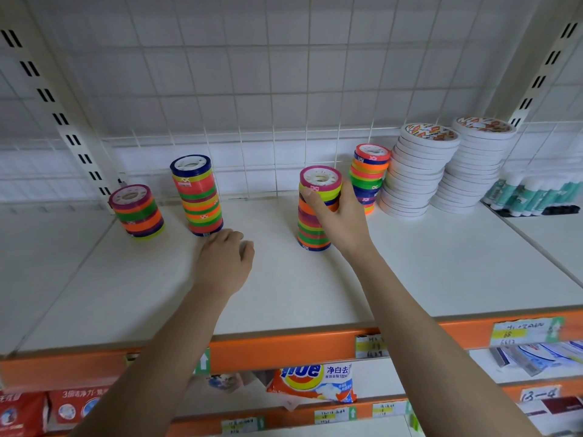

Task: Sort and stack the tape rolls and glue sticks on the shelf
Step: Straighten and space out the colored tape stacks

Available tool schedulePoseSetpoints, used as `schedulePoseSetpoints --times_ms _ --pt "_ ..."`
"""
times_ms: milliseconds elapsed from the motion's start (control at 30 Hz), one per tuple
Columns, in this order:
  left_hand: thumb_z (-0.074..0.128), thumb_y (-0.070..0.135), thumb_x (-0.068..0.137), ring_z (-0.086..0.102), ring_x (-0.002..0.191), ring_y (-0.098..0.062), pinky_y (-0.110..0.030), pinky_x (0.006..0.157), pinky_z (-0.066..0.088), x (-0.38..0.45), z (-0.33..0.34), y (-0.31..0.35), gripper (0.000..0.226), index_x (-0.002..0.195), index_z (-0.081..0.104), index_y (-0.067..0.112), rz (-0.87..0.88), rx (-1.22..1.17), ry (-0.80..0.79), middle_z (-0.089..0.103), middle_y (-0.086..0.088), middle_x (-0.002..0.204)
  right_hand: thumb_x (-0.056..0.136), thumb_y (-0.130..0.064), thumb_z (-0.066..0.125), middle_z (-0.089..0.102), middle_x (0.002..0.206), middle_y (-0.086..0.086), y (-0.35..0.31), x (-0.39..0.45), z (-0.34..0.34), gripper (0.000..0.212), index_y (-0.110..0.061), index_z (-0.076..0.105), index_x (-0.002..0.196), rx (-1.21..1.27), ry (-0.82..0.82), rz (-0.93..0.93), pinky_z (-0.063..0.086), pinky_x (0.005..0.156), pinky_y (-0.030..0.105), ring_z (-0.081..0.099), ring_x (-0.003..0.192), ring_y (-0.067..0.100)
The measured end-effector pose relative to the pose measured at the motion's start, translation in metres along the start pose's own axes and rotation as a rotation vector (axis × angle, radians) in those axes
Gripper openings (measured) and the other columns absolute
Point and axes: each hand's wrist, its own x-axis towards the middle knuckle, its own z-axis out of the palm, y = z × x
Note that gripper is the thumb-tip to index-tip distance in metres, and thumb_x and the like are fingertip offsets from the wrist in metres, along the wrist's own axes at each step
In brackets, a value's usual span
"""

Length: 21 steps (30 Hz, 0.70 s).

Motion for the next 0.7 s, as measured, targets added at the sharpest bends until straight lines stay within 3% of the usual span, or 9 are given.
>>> schedulePoseSetpoints --times_ms 133,233,367,533,700 --pt "0.044 0.024 0.095 0.052 0.106 -0.027 -0.034 0.093 0.037 0.0 -0.001 0.001 0.03 0.105 0.06 0.001 0.003 0.0 0.001 0.061 -0.011 0.111 0.077 -0.031 0.075 0.055 0.113 -0.011 0.007 -0.006 -0.001 0.058 -0.028 0.038 0.122 0.011 -0.049 0.021 0.044 0.068 0.004 0.056 0.094 -0.002" --pt "0.044 0.025 0.096 0.051 0.107 -0.027 -0.033 0.094 0.037 0.0 -0.001 0.001 0.03 0.107 0.06 0.002 0.004 0.002 -0.002 0.061 -0.011 0.112 0.073 -0.027 0.078 0.056 0.114 -0.007 0.02 -0.011 0.001 0.064 -0.023 0.04 0.125 -0.034 -0.079 0.035 0.043 0.068 0.002 0.057 0.096 0.003" --pt "0.044 0.024 0.095 0.051 0.106 -0.027 -0.033 0.093 0.037 0.0 -0.001 0.001 0.03 0.107 0.06 0.002 0.008 0.006 0.002 0.061 -0.011 0.112 0.075 -0.031 0.077 0.056 0.12 -0.003 0.027 -0.012 0.002 0.064 -0.018 0.043 0.128 -0.097 -0.093 0.053 0.041 0.076 0.011 0.055 0.102 0.01" --pt "0.045 0.024 0.094 0.052 0.104 -0.029 -0.034 0.092 0.037 0.001 0.001 0.0 0.029 0.103 0.061 0.001 0.003 0.009 0.004 0.062 -0.011 0.109 0.077 -0.033 0.074 0.057 0.108 -0.007 0.027 -0.013 -0.001 0.049 -0.018 0.049 0.117 -0.116 -0.11 0.112 0.042 0.078 0.018 0.055 0.095 0.009" --pt "0.046 0.023 0.094 0.053 0.103 -0.029 -0.035 0.092 0.038 0.0 0.0 0.0 0.029 0.103 0.061 0.001 0.005 0.007 -0.005 0.062 -0.012 0.108 0.078 -0.032 0.073 0.058 0.109 -0.007 0.026 -0.014 -0.002 0.054 -0.014 0.05 0.124 -0.12 -0.115 0.1 0.042 0.082 0.02 0.055 0.097 0.01"
